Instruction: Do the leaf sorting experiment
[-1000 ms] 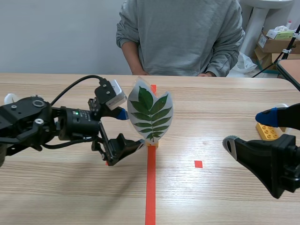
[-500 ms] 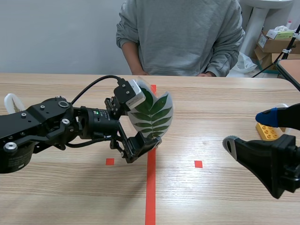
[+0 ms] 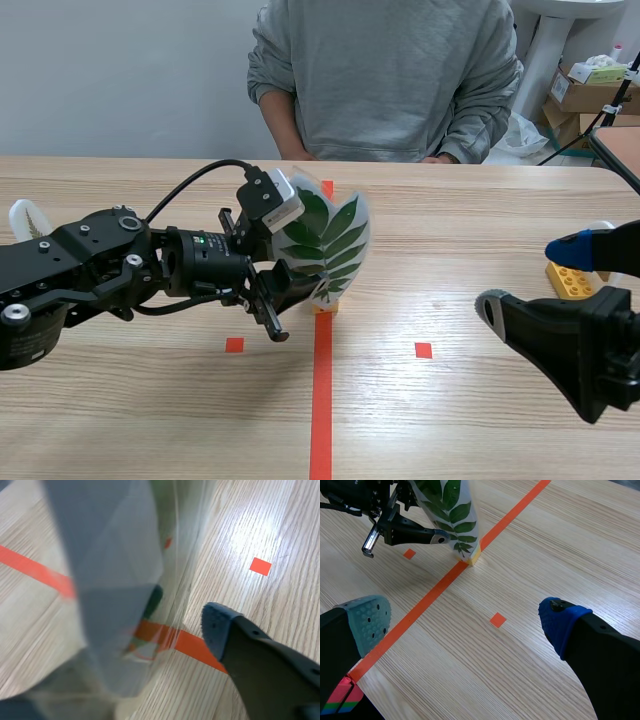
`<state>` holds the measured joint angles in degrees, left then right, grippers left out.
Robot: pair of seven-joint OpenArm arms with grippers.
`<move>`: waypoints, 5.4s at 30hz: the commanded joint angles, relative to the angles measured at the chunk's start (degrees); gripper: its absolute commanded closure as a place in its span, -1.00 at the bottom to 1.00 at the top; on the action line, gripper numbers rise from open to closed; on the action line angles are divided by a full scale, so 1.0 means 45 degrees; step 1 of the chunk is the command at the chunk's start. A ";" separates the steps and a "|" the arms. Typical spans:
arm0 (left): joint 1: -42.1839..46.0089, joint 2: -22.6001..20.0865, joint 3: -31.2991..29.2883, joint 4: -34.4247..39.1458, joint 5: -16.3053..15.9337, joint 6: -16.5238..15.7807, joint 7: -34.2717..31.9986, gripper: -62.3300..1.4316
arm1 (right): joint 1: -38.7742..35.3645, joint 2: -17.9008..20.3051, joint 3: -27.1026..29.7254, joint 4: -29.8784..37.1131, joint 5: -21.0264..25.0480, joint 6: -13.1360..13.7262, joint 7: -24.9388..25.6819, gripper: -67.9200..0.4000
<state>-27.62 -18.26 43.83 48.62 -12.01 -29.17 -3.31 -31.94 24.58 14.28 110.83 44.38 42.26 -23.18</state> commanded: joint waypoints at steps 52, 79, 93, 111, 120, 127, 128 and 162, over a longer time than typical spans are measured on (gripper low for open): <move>0.3405 -0.1151 -0.8189 0.1651 -0.2807 0.0335 0.2021 0.83 | 0.0117 0.0107 0.0063 0.0068 0.0180 0.0102 0.0131 -0.79; 0.4265 -0.1234 -1.0078 0.1146 -0.0733 0.4367 0.1506 0.83 | 0.0121 0.0107 0.0063 0.0068 0.0185 0.0102 0.0325 -0.79; 0.4265 -0.1239 -1.0040 0.1112 -0.0466 0.4362 0.1263 0.02 | 0.0121 0.0107 0.0063 0.0068 0.0185 0.0102 0.0379 -0.79; 0.4347 -0.1433 -1.0044 0.1651 -0.1093 0.4371 0.1141 -0.89 | 0.0121 0.0107 0.0063 0.0068 0.0180 0.0102 0.0369 -0.79; 0.5557 -0.1875 -1.0924 0.3653 -0.1598 0.4420 0.1365 -0.89 | 0.0121 0.0039 0.0063 0.0068 0.0180 0.0102 0.0374 -0.79; 0.6951 -0.2346 -1.1895 0.5566 -0.2293 0.4333 0.1802 -0.89 | 0.0121 -0.0102 0.0058 0.0068 0.0180 0.0102 0.0340 -0.79; 0.7174 -0.2375 -1.2021 0.5911 -0.2322 0.4318 0.1894 -0.89 | 0.0121 -0.0102 0.0058 0.0068 0.0180 0.0102 0.0340 -0.79; 1.4294 -0.2506 -1.3197 1.5251 -0.4532 0.2001 0.3308 -0.89 | 0.0126 -0.0063 0.0063 0.0068 0.0175 0.0102 0.0335 -0.79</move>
<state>36.75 -29.54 -15.40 116.71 -31.81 -19.81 11.92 -31.94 23.81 14.28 110.83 44.38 42.26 -22.52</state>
